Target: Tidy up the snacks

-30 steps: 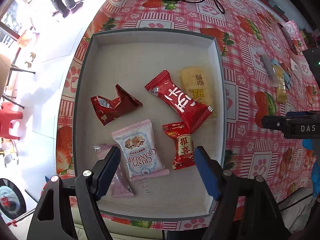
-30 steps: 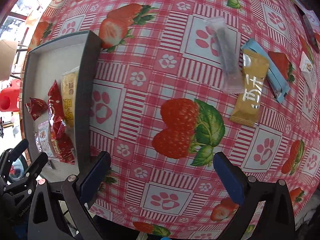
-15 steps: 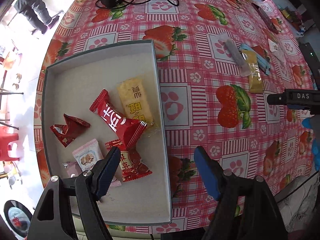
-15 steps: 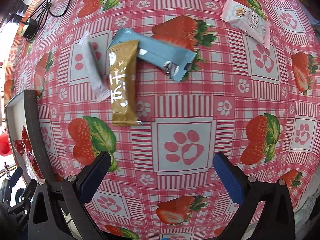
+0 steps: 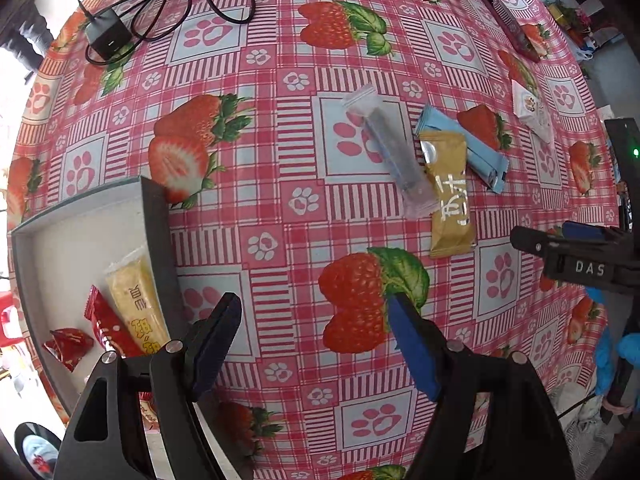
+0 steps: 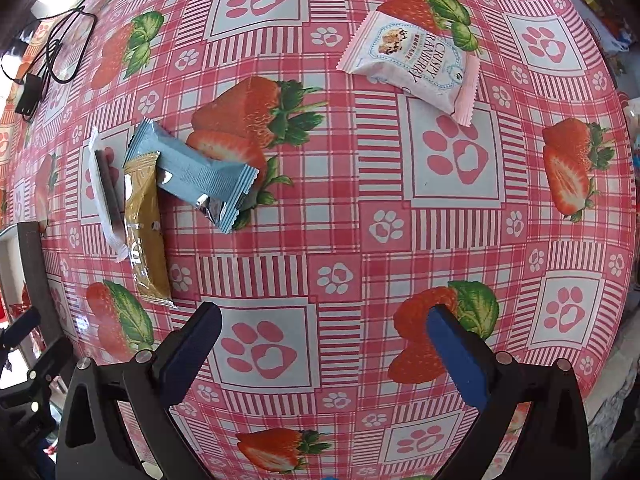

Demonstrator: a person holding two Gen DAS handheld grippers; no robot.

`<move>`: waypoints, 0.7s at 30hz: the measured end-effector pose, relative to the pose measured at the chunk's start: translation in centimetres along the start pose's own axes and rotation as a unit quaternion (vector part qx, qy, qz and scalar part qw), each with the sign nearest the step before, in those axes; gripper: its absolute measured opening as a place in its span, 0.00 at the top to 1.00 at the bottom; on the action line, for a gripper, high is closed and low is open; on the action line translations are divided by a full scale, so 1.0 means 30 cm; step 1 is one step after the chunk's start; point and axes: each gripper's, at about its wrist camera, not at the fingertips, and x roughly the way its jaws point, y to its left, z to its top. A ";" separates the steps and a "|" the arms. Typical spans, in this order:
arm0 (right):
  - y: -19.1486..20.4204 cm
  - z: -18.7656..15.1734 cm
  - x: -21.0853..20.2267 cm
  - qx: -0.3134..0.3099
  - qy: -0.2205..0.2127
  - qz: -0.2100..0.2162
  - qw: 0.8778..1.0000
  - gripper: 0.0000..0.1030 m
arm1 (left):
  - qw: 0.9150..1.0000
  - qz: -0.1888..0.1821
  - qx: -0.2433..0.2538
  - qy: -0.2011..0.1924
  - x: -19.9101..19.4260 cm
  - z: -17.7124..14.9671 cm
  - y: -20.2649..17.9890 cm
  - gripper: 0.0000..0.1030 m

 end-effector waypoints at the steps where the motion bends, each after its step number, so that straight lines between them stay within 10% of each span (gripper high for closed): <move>1: 0.009 0.016 0.002 -0.017 -0.005 -0.009 1.000 0.00 | 1.000 -0.007 -0.006 0.000 0.007 0.033 -0.008 0.23; 8: 0.108 0.129 0.016 -0.136 -0.056 -0.051 0.988 0.00 | 0.996 -0.059 -0.072 0.001 0.087 0.218 -0.025 0.23; 17: 0.189 0.259 0.068 -0.186 -0.072 -0.033 0.979 0.00 | 0.999 0.009 -0.039 -0.012 0.135 0.300 -0.086 0.21; 21: 0.273 0.311 0.045 -0.166 -0.075 -0.010 0.983 0.23 | 0.999 0.024 -0.037 -0.022 0.146 0.324 -0.105 0.21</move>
